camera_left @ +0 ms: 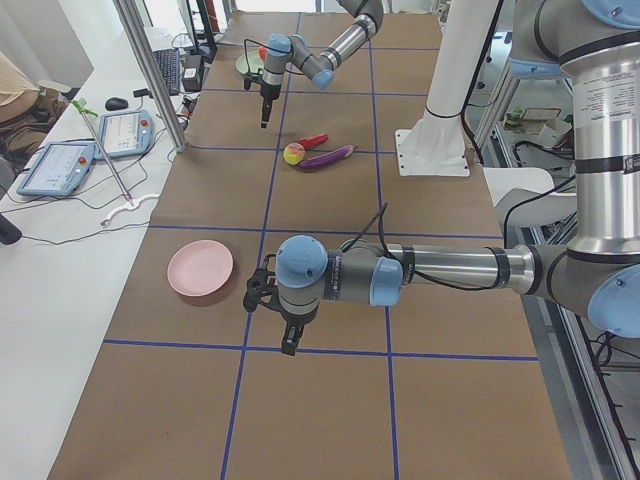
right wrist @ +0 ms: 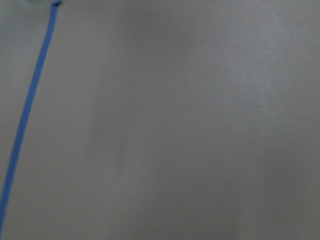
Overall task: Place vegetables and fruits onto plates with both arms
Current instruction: 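Move the right gripper back toward the yellow-pink peach, then lower the right gripper and grasp the yellow-pink peach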
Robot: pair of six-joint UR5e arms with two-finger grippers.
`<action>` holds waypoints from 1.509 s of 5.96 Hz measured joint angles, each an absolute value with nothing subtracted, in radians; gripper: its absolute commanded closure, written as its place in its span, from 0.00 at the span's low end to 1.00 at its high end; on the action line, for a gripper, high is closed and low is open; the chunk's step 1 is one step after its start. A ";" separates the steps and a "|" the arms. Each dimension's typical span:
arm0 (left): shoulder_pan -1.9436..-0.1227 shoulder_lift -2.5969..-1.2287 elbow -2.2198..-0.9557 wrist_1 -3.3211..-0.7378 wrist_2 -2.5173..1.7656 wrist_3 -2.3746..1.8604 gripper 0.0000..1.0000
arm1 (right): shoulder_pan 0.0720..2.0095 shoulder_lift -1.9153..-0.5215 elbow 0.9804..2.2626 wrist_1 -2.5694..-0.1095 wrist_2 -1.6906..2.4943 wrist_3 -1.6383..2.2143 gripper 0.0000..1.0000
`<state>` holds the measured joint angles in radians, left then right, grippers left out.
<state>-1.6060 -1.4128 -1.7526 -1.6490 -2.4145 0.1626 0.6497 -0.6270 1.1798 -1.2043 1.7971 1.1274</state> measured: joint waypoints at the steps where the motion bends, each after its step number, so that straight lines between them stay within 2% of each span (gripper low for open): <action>1: -1.606 -1.412 -1.753 -1.649 -2.415 0.163 0.00 | 0.596 -0.557 1.182 -1.303 1.748 1.178 0.01; 3: -1.606 -1.411 -1.753 -1.649 -2.415 0.162 0.00 | 0.523 -0.505 1.184 -1.409 1.668 1.230 0.01; 9: -1.605 -1.411 -1.754 -1.649 -2.415 0.161 0.00 | 0.471 -0.534 1.177 -1.445 1.609 1.199 0.02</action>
